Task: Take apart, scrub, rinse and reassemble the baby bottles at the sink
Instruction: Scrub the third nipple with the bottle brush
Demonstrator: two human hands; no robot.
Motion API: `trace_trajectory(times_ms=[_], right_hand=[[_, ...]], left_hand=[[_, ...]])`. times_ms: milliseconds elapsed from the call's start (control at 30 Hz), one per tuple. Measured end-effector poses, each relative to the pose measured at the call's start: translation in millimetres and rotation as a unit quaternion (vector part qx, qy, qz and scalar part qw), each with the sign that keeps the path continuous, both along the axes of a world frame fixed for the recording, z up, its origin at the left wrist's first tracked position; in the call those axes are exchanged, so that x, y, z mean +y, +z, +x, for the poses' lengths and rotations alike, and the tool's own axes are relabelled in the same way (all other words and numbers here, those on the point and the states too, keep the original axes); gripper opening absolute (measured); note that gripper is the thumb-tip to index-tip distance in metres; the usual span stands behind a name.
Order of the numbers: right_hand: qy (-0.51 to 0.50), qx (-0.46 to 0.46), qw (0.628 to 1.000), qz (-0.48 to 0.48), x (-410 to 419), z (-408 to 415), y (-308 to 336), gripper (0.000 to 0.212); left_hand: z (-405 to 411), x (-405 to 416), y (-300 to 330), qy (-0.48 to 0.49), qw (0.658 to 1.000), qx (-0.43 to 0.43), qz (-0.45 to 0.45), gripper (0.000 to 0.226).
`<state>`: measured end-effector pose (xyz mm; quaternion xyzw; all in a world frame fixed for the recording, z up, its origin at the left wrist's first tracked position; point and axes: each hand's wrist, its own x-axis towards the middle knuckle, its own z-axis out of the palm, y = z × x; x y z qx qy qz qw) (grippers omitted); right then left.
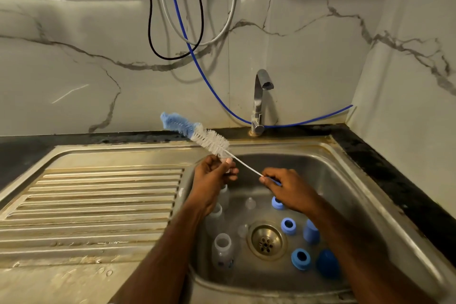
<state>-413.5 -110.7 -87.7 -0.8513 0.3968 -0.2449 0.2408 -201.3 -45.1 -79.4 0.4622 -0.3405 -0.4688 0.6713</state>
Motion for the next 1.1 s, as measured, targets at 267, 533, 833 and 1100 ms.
trace_trajectory(times_ms=[267,533,833,1100], right_hand=[[-0.020,-0.007,1.000,-0.007,-3.7,-11.9,3.0,0.017],[-0.055,-0.086,0.995,0.011,-6.8,-13.0,1.2,0.017],[-0.031,-0.047,0.998,0.020,-5.6,-14.6,-0.4,0.013],[-0.037,-0.019,0.999,-0.017,0.3,-4.5,-3.3,0.015]], left_hand=[[11.4,1.0,2.5,0.014,0.998,0.056,0.026,0.021],[19.8,1.1,0.8,0.051,0.994,0.073,0.063,0.012],[29.8,-3.7,2.3,0.086,0.988,0.124,0.044,0.033],[21.6,-1.6,-3.3,0.080,0.992,0.067,0.065,0.020]])
